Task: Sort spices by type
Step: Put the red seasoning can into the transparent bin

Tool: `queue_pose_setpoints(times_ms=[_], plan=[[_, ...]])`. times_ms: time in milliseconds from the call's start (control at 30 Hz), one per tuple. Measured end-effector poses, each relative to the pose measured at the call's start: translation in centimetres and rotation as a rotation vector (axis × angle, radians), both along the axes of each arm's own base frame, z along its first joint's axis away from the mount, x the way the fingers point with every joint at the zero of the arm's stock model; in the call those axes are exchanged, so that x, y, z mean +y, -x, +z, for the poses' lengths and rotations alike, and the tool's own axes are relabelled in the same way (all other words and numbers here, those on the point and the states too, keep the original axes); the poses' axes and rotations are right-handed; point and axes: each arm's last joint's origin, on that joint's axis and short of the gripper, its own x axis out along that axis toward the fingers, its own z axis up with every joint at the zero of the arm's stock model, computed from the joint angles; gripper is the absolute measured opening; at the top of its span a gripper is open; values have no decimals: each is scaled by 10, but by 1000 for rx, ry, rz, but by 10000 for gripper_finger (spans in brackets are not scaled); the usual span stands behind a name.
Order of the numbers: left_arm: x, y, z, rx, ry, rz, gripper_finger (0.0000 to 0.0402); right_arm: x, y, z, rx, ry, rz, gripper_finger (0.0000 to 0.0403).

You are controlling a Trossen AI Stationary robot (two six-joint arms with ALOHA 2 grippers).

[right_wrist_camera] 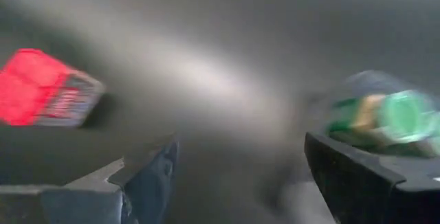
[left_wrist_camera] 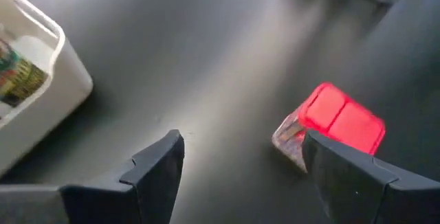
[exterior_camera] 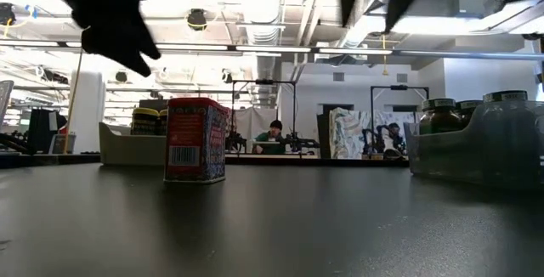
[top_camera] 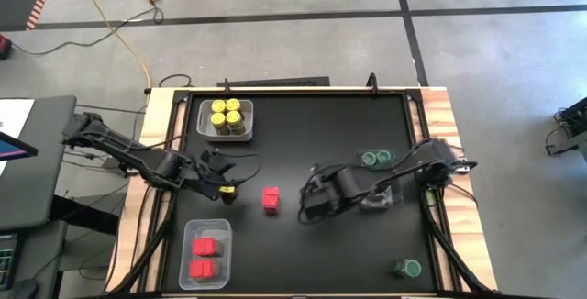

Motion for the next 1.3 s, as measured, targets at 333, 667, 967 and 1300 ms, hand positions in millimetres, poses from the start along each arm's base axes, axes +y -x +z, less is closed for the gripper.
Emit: queue_pose_setpoints(times_ms=[333, 667, 967, 1300], plan=[[-14, -78, 12, 118, 172, 312, 281, -63, 105, 1, -122, -4, 84, 346], [-24, -147, 26, 241, 386, 343, 281, -88, 144, -13, -240, 0, 187, 346], [-17, -160, 23, 395, 468, 469, 281, -89, 145, -12, -212, 28, 261, 346], [-14, -161, 24, 358, 433, 505, 281, -94, 145, -12, -191, 44, 278, 346]])
